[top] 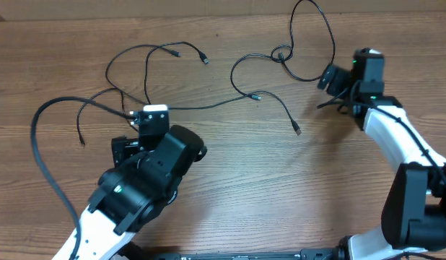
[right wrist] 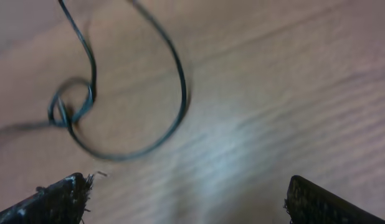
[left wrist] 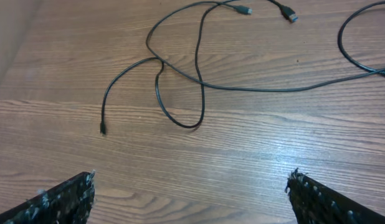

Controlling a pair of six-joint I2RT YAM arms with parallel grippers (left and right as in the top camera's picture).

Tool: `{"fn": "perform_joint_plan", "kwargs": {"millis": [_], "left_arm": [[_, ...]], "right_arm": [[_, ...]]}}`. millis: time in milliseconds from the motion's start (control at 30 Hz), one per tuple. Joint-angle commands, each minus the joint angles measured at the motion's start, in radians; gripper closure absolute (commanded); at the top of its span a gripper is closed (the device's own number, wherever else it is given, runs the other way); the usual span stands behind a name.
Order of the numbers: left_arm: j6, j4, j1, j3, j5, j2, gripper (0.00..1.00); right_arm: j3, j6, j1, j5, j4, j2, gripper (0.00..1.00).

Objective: Untangle cables

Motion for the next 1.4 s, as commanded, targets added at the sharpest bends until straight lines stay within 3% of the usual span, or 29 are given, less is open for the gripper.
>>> {"fn": "perform_joint_plan", "kwargs": {"millis": [0,133,433,733,867,933,1033,1200,1367], "left_arm": [[-0.013,0.021,-0.004,-0.002,-0.034,0.053,0.0],[-0.013,0.057,-0.004,-0.002,-0.047,0.111,0.0],[-0.012,0.123,0.005,-0.002,-0.05,0.182,0.0],[-0.013,0.147,0.063,-0.002,-0.05,0.182,0.01],[-0.013,0.177,0.067,-0.002,-0.049,0.182,0.0],[-0.012,0.191,0.067,-0.002,-0.05,0.182,0.01],[-0.012,0.19,0.067,-0.002,-0.05,0.182,0.0],[-0.013,0.191,0.067,-0.002,-0.049,0.182,0.01],[-0.013,0.191,0.067,-0.002,-0.049,0.182,0.0]], "right_arm": [[0.084,-0.06,-0.034,-0.107,0.051,0.042,0.0],[0.181,-0.141,-0.036,-0.111,0.013,0.109,0.0],[0.433,-0.144,-0.036,-0.113,-0.121,0.341,0.0],[0.497,-0.198,-0.036,-0.123,-0.089,0.466,0.05],[0.499,-0.198,-0.036,-0.124,-0.081,0.491,0.18],[0.499,-0.198,-0.036,-0.123,-0.074,0.497,0.41],[0.499,-0.198,-0.036,-0.123,-0.058,0.497,0.66],[0.498,-0.198,-0.036,-0.123,-0.047,0.497,0.82],[0.498,-0.198,-0.036,-0.123,-0.03,0.505,0.78]]}}
